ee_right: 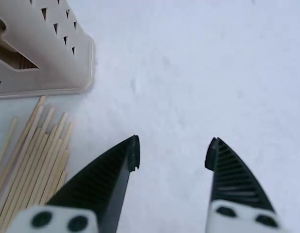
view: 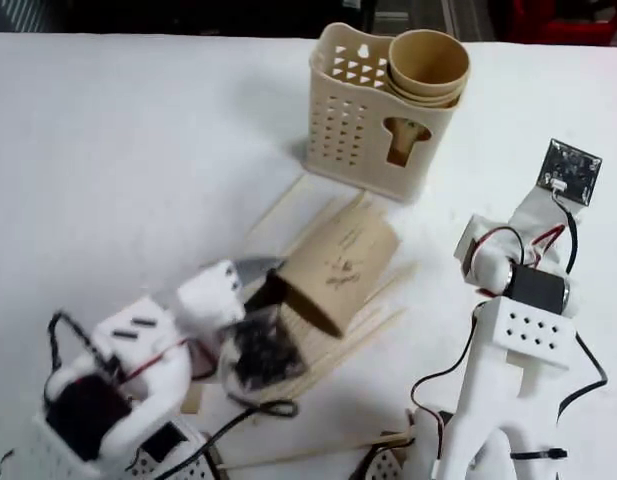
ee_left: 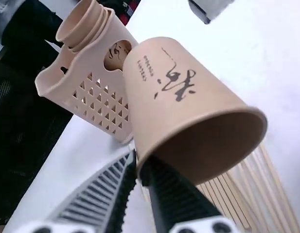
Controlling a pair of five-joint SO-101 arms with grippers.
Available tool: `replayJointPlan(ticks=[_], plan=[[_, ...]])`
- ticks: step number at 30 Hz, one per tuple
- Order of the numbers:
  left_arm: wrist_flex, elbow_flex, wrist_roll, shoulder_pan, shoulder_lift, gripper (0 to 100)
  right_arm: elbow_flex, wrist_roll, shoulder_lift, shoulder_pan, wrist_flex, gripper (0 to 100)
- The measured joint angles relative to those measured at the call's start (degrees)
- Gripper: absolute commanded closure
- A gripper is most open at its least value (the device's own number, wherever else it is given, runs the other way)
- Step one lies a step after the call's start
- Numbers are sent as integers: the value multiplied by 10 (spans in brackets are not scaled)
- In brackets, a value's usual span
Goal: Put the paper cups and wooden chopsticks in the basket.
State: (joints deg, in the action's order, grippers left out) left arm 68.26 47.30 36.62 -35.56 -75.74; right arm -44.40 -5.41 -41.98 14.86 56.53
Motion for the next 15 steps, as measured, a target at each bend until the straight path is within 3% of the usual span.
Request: replayJointPlan(ticks=[15], plan=[[-137,-326,-26,23,360,979,-5,0,0,0,0,776]])
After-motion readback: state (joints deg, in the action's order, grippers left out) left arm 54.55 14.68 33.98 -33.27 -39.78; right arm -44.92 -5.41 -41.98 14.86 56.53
